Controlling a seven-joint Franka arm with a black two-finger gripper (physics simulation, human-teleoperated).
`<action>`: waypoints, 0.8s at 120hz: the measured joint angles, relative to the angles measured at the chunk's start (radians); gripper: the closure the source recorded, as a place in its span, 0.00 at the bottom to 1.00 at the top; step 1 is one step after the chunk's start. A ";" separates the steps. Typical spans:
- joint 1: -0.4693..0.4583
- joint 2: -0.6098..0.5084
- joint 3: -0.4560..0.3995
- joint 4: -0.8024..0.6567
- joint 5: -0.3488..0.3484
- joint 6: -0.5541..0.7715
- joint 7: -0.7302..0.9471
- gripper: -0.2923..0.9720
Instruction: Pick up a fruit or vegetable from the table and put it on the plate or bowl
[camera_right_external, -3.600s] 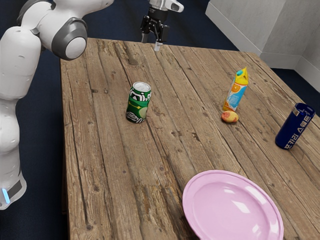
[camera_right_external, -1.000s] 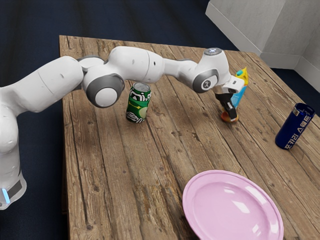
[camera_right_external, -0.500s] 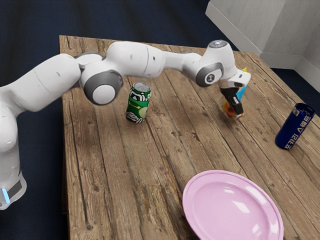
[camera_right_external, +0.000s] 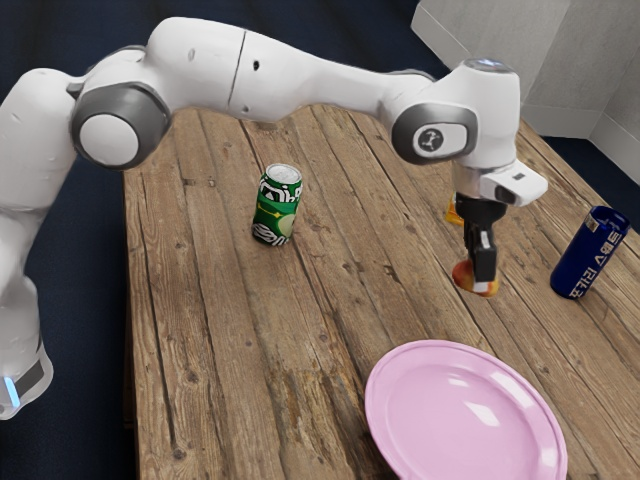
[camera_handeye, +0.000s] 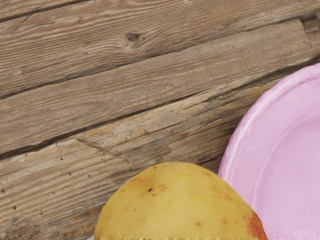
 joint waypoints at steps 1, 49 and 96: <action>-0.007 -0.003 0.000 -0.005 0.000 -0.001 -0.003 0.63; -0.166 0.110 -0.035 0.011 0.030 -0.013 -0.114 0.64; -0.148 0.055 -0.028 0.036 0.007 -0.091 -0.159 0.28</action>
